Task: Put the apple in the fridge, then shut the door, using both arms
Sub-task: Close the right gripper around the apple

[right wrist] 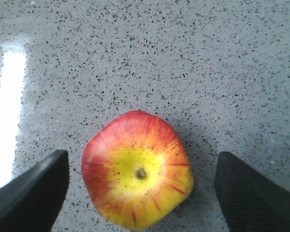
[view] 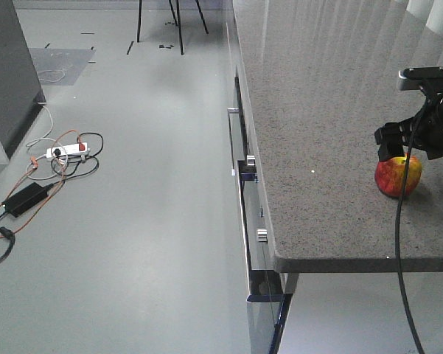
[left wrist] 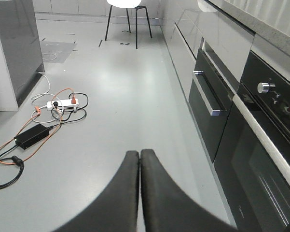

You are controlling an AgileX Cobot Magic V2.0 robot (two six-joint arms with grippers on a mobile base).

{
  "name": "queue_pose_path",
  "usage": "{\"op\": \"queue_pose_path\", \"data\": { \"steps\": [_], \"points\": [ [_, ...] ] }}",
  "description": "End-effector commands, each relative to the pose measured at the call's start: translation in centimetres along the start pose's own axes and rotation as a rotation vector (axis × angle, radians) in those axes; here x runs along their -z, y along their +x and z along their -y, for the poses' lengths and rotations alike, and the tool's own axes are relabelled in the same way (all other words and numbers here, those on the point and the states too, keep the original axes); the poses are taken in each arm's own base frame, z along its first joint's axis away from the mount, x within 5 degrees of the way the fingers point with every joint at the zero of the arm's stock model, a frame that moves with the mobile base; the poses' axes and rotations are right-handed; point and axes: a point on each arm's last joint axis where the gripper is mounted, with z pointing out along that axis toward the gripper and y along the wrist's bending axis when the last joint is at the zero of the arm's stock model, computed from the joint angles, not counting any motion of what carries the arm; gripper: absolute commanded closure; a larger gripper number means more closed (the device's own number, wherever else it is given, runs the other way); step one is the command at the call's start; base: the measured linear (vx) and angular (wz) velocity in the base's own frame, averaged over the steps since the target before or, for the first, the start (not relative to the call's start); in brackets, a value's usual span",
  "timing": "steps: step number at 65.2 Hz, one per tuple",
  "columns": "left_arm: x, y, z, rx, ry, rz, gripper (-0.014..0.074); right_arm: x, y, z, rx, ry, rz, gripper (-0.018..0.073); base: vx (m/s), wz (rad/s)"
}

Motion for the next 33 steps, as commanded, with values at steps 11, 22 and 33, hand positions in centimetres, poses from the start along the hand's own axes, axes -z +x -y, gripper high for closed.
{"op": "queue_pose_path", "data": {
  "steps": [11, 22, 33],
  "points": [
    [-0.1, -0.1, 0.1, 0.009, 0.019, 0.065, 0.0601, 2.2, -1.2, 0.0, 0.015, -0.006, 0.099, -0.0027, 0.00, 0.00],
    [-0.1, -0.1, 0.1, 0.009, 0.019, 0.065, 0.0601, 1.5, -1.0, 0.0, 0.024, -0.009, 0.076, -0.0027, 0.00, 0.00],
    [-0.1, -0.1, 0.1, 0.009, 0.019, 0.065, 0.0601, 0.6, -0.8, 0.0, 0.025, -0.013, 0.042, -0.0027, 0.00, 0.00]
  ]
}}
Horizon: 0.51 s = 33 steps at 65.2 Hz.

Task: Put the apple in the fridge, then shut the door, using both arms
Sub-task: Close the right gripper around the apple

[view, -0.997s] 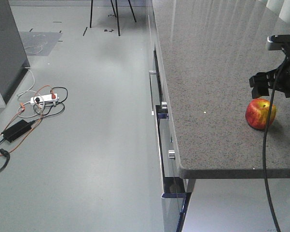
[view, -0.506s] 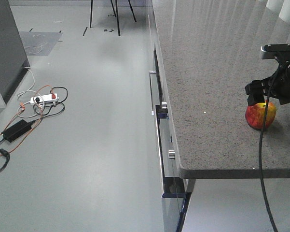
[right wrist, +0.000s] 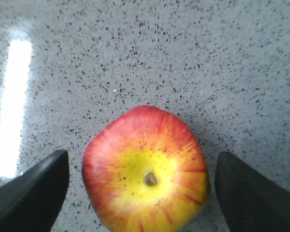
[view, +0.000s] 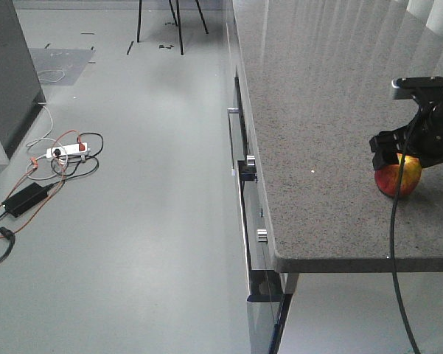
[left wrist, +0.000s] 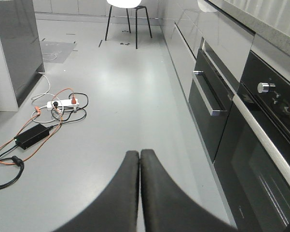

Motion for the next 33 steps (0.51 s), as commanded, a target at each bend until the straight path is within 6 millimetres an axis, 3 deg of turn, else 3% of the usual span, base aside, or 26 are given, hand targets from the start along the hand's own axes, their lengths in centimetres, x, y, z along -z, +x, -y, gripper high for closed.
{"op": "queue_pose_path", "data": {
  "steps": [1, 24, 33],
  "points": [
    [-0.1, -0.1, 0.1, 0.009, 0.019, 0.065, 0.0601, 2.4, -1.0, 0.1, 0.014, 0.013, 0.090, -0.0027, 0.00, 0.00],
    [-0.1, -0.1, 0.1, 0.009, 0.019, 0.065, 0.0601, 0.9, -0.9, 0.2, 0.019, 0.014, 0.059, -0.0022, 0.00, 0.00],
    [-0.1, -0.1, 0.1, 0.009, 0.019, 0.065, 0.0601, 0.7, -1.0, 0.3, 0.017, 0.014, 0.061, 0.0023, 0.00, 0.00]
  ]
}}
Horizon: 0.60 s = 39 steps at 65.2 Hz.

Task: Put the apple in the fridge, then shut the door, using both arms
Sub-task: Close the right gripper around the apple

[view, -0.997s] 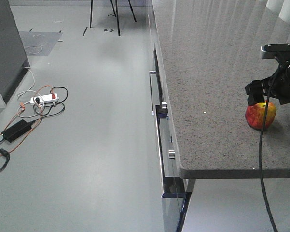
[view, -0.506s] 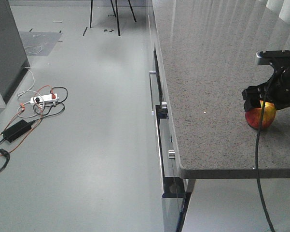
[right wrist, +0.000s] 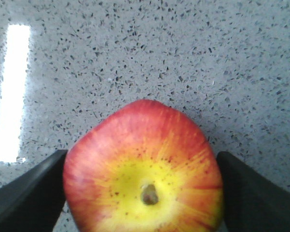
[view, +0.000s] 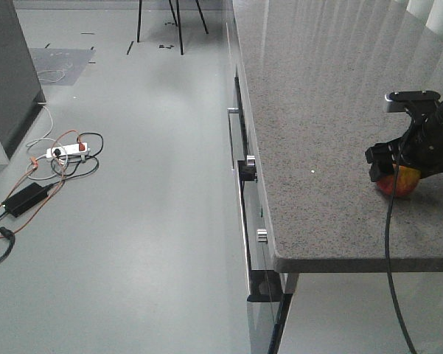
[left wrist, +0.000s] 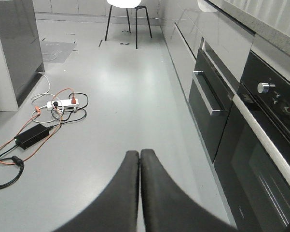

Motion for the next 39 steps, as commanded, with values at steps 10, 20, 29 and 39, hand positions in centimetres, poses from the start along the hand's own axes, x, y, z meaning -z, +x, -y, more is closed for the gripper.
{"op": "queue_pose_path", "data": {
  "steps": [10, 20, 29, 39],
  "points": [
    [-0.1, -0.1, 0.1, 0.009, 0.019, 0.065, 0.0601, 2.8, -1.3, 0.1, 0.012, 0.022, 0.121, 0.0162, 0.00, 0.00],
    [-0.1, -0.1, 0.1, 0.009, 0.019, 0.065, 0.0601, 2.8, -1.3, 0.1, 0.011, 0.021, 0.121, 0.0315, 0.00, 0.00],
    [-0.1, -0.1, 0.1, 0.009, 0.019, 0.065, 0.0601, 3.0, -1.2, 0.0, 0.018, 0.013, 0.114, 0.0414, 0.00, 0.00],
    [-0.1, -0.1, 0.1, 0.009, 0.019, 0.065, 0.0601, 4.6, -1.2, -0.4, 0.046, -0.008, 0.150, 0.0468, 0.00, 0.00]
  ]
}}
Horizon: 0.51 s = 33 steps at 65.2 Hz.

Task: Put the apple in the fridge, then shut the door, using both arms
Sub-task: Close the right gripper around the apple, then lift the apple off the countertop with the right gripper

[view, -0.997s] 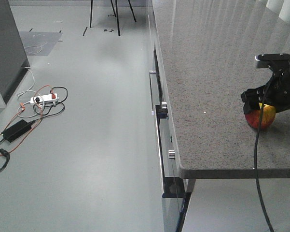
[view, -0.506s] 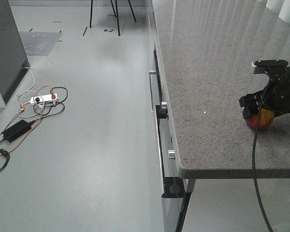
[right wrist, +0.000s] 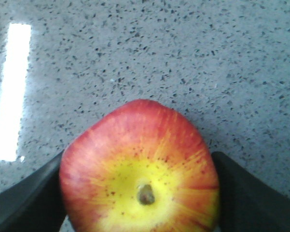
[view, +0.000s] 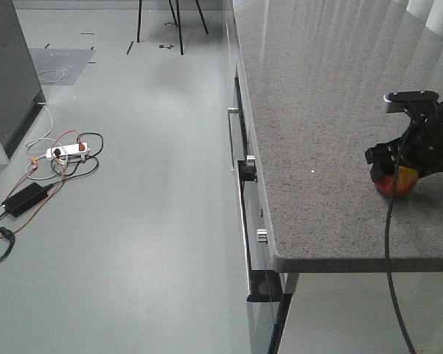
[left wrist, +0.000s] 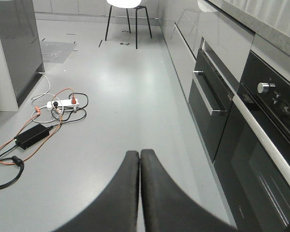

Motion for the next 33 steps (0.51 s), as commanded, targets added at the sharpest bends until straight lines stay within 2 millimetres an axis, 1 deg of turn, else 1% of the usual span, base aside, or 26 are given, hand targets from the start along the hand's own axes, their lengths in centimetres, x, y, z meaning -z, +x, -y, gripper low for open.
{"op": "queue_pose_path", "data": {
  "steps": [1, 12, 16, 20, 27, 32, 33],
  "points": [
    [-0.1, -0.1, 0.1, 0.009, 0.019, 0.065, 0.0601, 4.8, -1.3, -0.4, 0.020, 0.000, 0.154, 0.0470, 0.00, 0.00],
    [-0.1, -0.1, 0.1, 0.009, 0.019, 0.065, 0.0601, 8.1, -1.3, -1.1, 0.013, -0.031, 0.231, 0.0475, 0.00, 0.00],
    [-0.1, -0.1, 0.1, 0.009, 0.019, 0.065, 0.0601, 9.5, -1.0, -1.3, 0.019, -0.039, 0.256, 0.0475, 0.00, 0.00],
    [-0.1, -0.1, 0.1, 0.009, 0.019, 0.065, 0.0601, 10.4, -0.7, -1.6, 0.012, -0.049, 0.273, 0.0475, 0.00, 0.00],
    [-0.1, -0.1, 0.1, 0.009, 0.019, 0.065, 0.0601, 12.2, 0.7, -2.0, 0.006, -0.046, 0.321, 0.0475, 0.00, 0.00],
    [-0.1, -0.1, 0.1, 0.009, 0.019, 0.065, 0.0601, 12.9, 2.3, -2.3, 0.000, -0.036, 0.348, 0.0475, 0.00, 0.00],
    [-0.1, -0.1, 0.1, 0.009, 0.019, 0.065, 0.0601, 13.5, 2.7, -2.4, 0.000, -0.031, 0.365, 0.0475, 0.00, 0.00]
  ]
}}
